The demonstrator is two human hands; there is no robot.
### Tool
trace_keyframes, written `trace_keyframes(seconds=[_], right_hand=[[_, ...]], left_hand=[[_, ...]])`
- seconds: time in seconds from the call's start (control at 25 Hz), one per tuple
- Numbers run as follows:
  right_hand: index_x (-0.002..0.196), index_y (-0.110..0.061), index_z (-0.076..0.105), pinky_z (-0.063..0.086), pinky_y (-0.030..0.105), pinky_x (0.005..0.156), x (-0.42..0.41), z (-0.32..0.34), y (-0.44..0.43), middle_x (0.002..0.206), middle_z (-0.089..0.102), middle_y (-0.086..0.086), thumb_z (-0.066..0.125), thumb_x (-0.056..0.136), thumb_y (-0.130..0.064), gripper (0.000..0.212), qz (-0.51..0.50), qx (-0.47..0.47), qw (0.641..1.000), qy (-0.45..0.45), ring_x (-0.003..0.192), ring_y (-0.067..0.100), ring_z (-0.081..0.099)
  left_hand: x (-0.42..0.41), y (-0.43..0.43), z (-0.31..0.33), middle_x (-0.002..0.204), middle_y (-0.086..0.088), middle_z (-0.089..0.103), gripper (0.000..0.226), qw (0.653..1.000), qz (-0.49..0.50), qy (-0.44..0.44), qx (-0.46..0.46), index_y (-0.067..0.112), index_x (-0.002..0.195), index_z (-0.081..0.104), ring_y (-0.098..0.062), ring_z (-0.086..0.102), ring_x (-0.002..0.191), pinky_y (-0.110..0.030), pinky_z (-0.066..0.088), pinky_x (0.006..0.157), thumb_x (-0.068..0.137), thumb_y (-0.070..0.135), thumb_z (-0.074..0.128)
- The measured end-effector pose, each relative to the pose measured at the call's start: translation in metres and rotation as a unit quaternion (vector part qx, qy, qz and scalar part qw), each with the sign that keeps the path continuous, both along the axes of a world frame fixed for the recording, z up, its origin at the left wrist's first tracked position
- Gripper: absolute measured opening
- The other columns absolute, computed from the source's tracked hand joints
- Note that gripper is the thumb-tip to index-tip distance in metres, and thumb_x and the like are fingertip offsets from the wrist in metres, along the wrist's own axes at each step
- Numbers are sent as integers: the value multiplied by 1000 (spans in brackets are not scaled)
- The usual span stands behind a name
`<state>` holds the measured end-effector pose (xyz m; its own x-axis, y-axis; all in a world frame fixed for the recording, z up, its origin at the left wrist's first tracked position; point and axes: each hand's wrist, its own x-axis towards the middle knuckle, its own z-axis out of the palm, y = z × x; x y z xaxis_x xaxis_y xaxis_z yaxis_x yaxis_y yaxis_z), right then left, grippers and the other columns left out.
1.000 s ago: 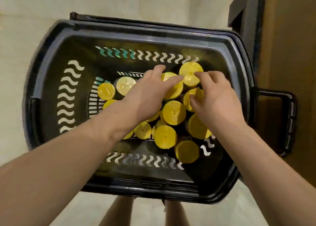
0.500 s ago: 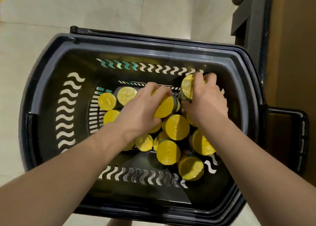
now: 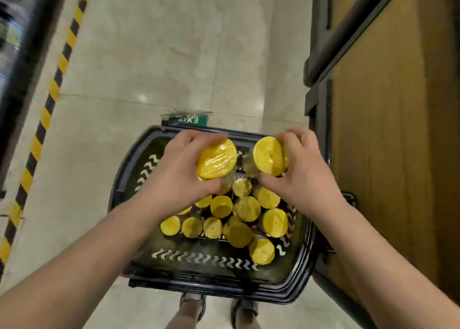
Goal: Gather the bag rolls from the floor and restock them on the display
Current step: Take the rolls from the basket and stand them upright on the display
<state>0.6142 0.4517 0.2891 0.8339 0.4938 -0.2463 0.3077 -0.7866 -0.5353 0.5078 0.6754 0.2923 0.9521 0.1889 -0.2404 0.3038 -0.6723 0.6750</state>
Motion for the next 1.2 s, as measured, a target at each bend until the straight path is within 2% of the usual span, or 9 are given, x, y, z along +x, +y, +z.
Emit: trace_keyframes(seconds=[0.08, 0.2, 0.36, 0.48, 0.6, 0.68, 0.88, 1.04, 1.2], right_hand=[[136, -24, 47, 44, 32, 98, 6, 78, 2, 146, 37, -1, 80, 73, -41, 74, 32, 25, 999, 13, 131, 20, 45], [135, -24, 47, 45, 32, 92, 8, 210, 5, 127, 56, -1, 79, 74, -42, 71, 46, 50, 998, -1, 114, 19, 55], [133, -25, 50, 46, 27, 89, -16, 388, -4, 119, 59, -5, 80, 73, -40, 69, 50, 122, 989, -62, 107, 12, 56], [134, -28, 49, 46, 24, 91, -38, 479, -28, 121, 58, -11, 79, 78, -39, 65, 28, 178, 978, -106, 109, 4, 55], [136, -32, 50, 46, 14, 89, -68, 528, -60, 122, 59, -19, 81, 80, -40, 64, -45, 239, 959, -147, 111, -5, 56], [134, -36, 51, 47, 10, 86, -84, 543, -82, 122, 60, -23, 82, 77, -45, 66, -109, 278, 944, -144, 109, -6, 58], [128, -40, 54, 55, 27, 87, -123, 577, -152, 119, 63, -23, 79, 67, -54, 67, -209, 292, 918, -166, 105, -1, 63], [126, -46, 55, 55, 41, 87, -152, 590, -225, 119, 63, -25, 80, 70, -59, 63, -249, 312, 898, -184, 105, 6, 64], [125, -50, 55, 54, 45, 84, -171, 589, -309, 118, 61, -27, 81, 73, -61, 59, -255, 322, 889, -203, 104, 13, 63]], left_hand=[[-1, 11, 80, 131, 18, 46, 85, 999, 4, -33, -7, 45, 141, 48, -3, 43, 126, -24, 39, 104, 67, 32, 88], [2, 23, 211, 133, 20, 50, 88, 996, 3, -82, -35, 43, 141, 47, 4, 47, 124, -25, 44, 103, 66, 32, 91], [-2, 18, 383, 127, 20, 56, 84, 984, -18, -165, -71, 41, 140, 50, 11, 52, 116, -7, 43, 95, 68, 28, 92], [-9, 4, 468, 125, 24, 60, 80, 966, -32, -221, -130, 46, 135, 52, 2, 57, 118, -26, 49, 103, 66, 37, 91], [-15, -19, 506, 129, 18, 62, 79, 942, -35, -257, -213, 49, 132, 54, -9, 60, 122, -41, 50, 105, 61, 48, 89], [-11, -42, 517, 127, 20, 63, 79, 928, -64, -264, -253, 50, 131, 55, -8, 61, 120, -42, 52, 103, 60, 45, 90], [-6, -114, 545, 126, 19, 64, 82, 910, -158, -258, -284, 45, 133, 54, -5, 62, 118, -36, 54, 98, 59, 48, 89], [-11, -191, 565, 125, 15, 66, 79, 898, -203, -261, -292, 34, 135, 56, -5, 63, 118, -38, 53, 101, 65, 35, 92], [-16, -273, 571, 125, 14, 67, 80, 900, -220, -257, -275, 40, 130, 59, -6, 63, 118, -40, 53, 101, 58, 47, 93]])
